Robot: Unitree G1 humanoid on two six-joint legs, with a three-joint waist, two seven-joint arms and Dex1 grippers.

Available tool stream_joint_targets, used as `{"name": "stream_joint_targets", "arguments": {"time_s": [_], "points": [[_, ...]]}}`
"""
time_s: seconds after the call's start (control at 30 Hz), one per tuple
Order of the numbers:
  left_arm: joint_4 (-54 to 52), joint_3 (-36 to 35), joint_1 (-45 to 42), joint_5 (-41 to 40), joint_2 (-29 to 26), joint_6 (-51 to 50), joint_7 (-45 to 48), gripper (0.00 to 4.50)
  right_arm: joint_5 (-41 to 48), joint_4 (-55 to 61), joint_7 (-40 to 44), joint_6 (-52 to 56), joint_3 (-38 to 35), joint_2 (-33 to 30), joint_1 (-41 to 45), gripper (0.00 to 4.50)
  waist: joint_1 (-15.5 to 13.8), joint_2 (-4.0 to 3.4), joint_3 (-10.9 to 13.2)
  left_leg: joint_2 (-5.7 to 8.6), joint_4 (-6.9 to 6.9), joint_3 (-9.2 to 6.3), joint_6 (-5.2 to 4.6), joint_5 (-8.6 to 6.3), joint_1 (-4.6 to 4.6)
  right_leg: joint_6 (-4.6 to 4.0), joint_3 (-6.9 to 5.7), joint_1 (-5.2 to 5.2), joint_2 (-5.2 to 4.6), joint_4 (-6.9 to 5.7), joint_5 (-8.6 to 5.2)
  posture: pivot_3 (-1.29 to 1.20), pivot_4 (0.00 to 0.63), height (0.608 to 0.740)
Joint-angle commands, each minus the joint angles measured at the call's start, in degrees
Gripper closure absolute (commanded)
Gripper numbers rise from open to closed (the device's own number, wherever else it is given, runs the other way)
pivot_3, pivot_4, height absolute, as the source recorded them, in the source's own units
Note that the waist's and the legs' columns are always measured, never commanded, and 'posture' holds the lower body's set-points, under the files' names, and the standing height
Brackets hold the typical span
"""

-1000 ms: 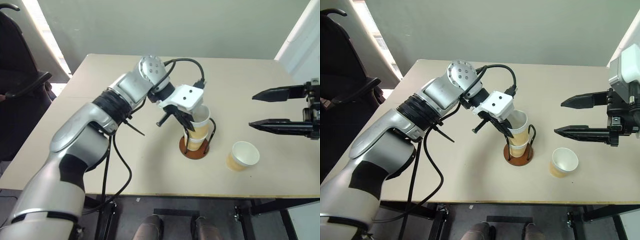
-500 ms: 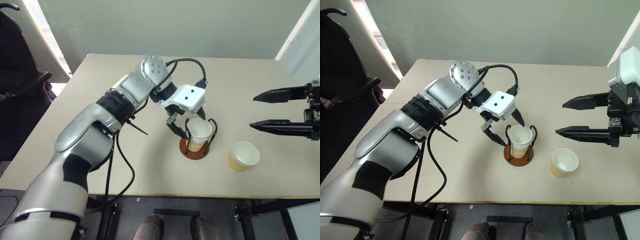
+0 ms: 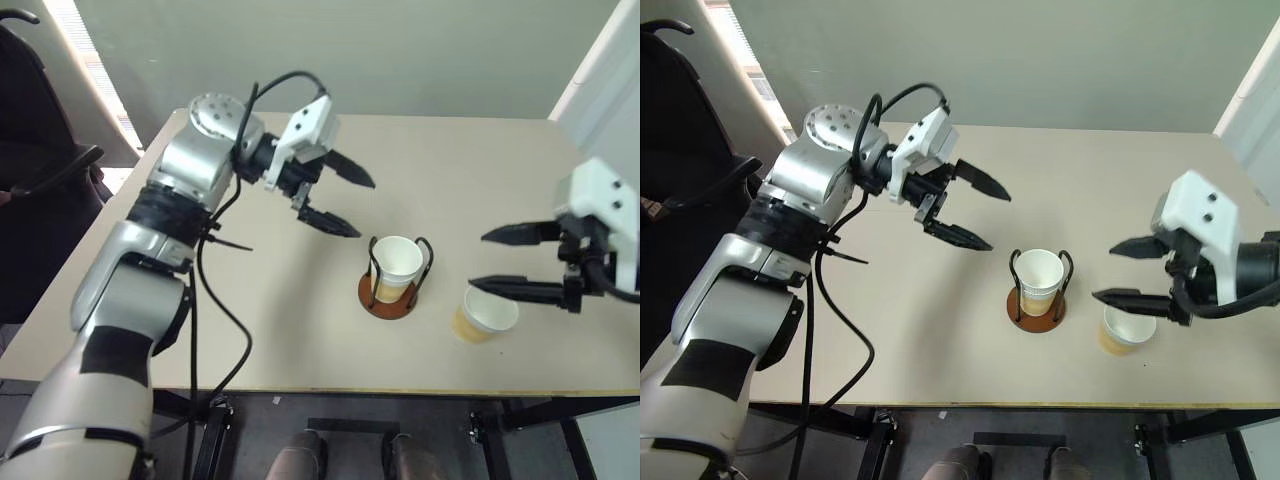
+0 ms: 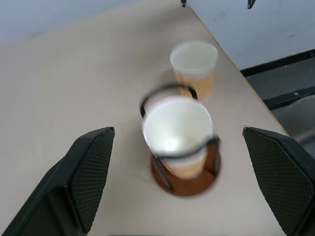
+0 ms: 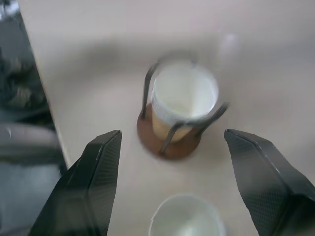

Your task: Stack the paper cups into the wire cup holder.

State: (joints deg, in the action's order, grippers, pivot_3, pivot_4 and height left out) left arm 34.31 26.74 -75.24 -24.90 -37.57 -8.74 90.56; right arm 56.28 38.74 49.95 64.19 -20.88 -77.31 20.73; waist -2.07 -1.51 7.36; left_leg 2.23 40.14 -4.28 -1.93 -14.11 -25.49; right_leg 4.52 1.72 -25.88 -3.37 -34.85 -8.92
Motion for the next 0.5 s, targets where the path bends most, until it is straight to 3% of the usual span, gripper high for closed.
{"name": "stream_joint_targets", "arguments": {"time_s": [0.03, 0.5], "points": [[-3.4, -3.5, 1.5, 0.3, -2.8, -1.2, 1.9, 0.03, -3.5, 3.0, 0.6, -1.4, 1.6, -2.3, -3.0, 1.03, 0.0, 0.0, 0.0, -0.01, 0.0, 0.0, 0.0, 0.0, 0.0, -0.01, 0.01, -0.01, -0.01, 0.01, 0.0, 0.0, 0.15, 0.74], [-8.0, -10.7, 8.2, 4.4, -3.7, -1.6, 1.9, 0.03, -21.1, 1.1, 3.9, -13.4, 12.0, -5.3, -10.9, 1.03, 0.1, 0.0, 0.0, -0.02, -0.01, 0.01, 0.0, 0.0, 0.05, -0.07, 0.02, 0.0, -0.01, -0.05, 0.0, 0.0, 0.15, 0.74]]}}
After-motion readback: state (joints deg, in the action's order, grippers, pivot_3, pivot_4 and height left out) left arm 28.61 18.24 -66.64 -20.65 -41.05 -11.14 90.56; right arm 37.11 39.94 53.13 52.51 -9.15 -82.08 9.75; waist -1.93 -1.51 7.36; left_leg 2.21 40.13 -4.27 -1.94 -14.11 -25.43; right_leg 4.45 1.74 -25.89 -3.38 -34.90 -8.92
